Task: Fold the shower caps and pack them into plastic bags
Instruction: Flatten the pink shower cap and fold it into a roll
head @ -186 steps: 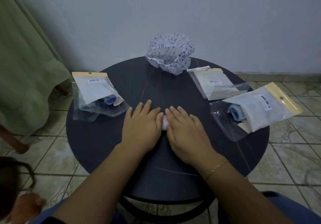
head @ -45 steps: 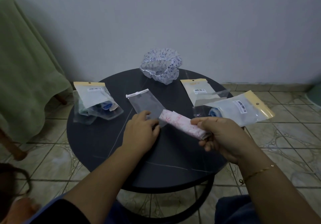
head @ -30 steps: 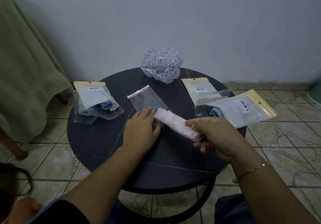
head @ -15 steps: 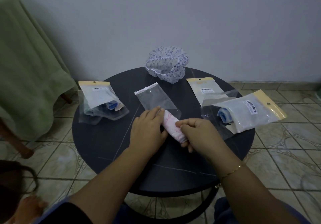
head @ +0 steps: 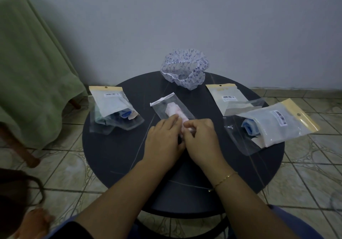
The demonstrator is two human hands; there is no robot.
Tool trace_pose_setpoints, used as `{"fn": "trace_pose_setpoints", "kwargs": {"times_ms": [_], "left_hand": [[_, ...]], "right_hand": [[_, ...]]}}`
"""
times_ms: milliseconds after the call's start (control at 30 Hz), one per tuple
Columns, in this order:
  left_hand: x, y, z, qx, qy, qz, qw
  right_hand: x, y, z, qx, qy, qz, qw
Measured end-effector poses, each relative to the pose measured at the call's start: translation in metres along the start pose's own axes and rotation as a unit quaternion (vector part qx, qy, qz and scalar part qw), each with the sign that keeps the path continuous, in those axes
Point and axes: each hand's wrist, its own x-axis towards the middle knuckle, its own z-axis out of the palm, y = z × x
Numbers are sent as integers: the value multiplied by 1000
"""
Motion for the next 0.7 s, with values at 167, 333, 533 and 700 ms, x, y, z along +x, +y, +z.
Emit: {"fn": "trace_pose_setpoints", "kwargs": {"times_ms": [167, 333, 533, 700], "left_hand": [[2, -5, 1, -4, -31, -9, 999], [3, -9, -3, 8, -19, -9, 1000], [10, -24, -3, 34, -29, -14, 999], [24, -37, 5, 23, -28, -68, 997]], "right_hand": [[12, 5, 2, -99, -30, -48, 993], [28, 14, 11, -227, 87, -97, 965], [61, 18, 23, -278, -37, -134, 950], [87, 18, 45, -268, -39, -149, 951]]}}
